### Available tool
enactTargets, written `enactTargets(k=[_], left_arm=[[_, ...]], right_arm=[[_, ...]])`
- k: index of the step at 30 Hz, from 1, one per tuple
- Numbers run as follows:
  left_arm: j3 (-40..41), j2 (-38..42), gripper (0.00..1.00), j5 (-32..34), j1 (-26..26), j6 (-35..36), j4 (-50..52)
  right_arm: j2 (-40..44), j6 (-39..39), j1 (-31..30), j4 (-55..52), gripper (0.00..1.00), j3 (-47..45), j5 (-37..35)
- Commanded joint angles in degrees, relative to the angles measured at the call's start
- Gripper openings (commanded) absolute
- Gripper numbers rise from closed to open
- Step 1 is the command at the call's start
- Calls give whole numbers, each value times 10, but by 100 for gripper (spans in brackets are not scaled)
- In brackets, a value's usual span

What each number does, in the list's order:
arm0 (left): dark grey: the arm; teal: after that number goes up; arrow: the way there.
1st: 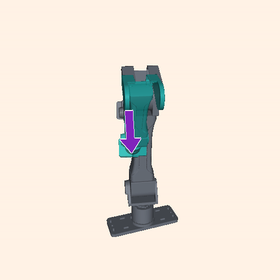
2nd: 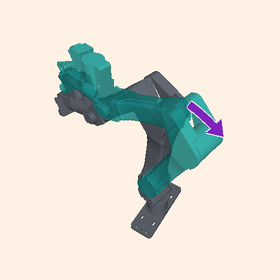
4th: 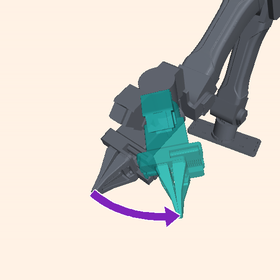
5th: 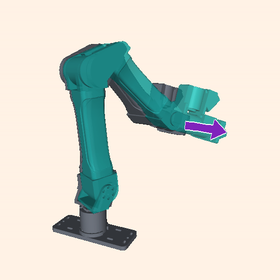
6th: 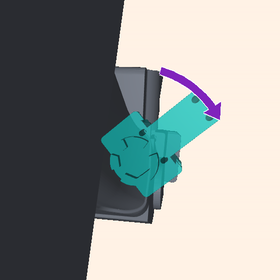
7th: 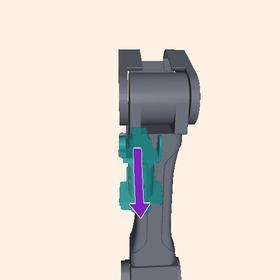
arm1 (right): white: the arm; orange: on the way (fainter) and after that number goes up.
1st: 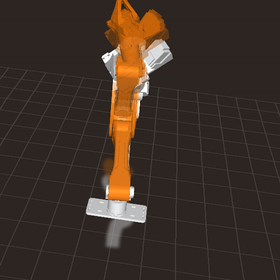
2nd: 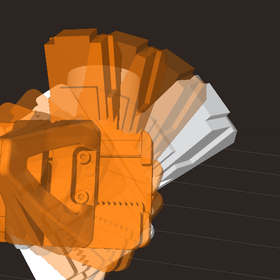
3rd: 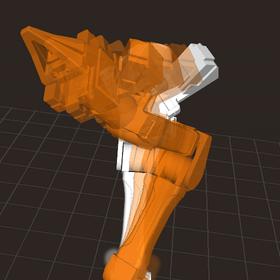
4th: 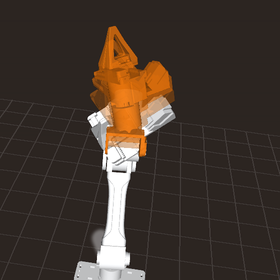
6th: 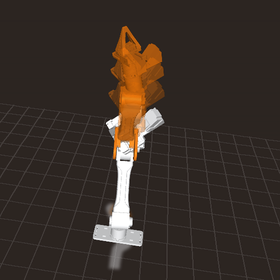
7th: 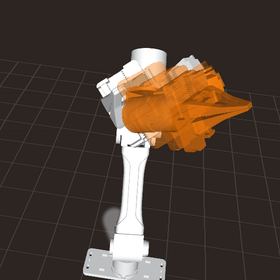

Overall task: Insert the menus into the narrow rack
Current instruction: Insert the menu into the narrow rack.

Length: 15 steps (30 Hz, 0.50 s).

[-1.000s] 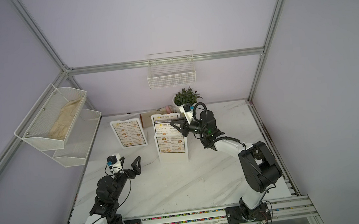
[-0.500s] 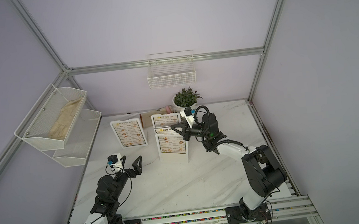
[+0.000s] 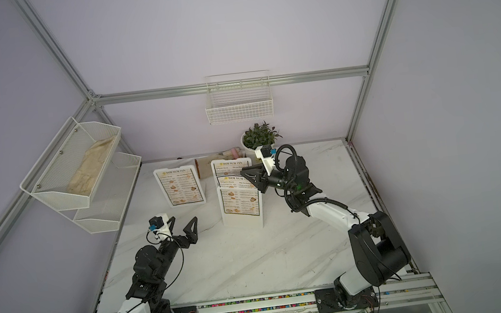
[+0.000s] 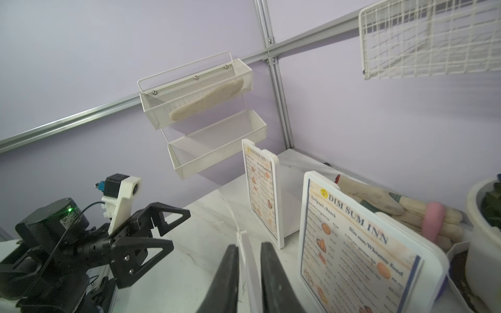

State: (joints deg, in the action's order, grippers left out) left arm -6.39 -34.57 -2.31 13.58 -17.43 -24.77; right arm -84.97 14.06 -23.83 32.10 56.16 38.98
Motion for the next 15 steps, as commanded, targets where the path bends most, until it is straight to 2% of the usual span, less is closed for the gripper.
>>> enactTargets(k=[1,7,15], left_arm=[[15,4,100,-1,0,-8,-21],[16,7,100,-3,-1,-8,-20],[18,13,100,-3,0,-8,-19]], right_arm=[[34,-1,-18,-85,19,39,-93],[42,-3,-55,-217,19,93,-237],[31,-20,-108,-295,20,133,-366]])
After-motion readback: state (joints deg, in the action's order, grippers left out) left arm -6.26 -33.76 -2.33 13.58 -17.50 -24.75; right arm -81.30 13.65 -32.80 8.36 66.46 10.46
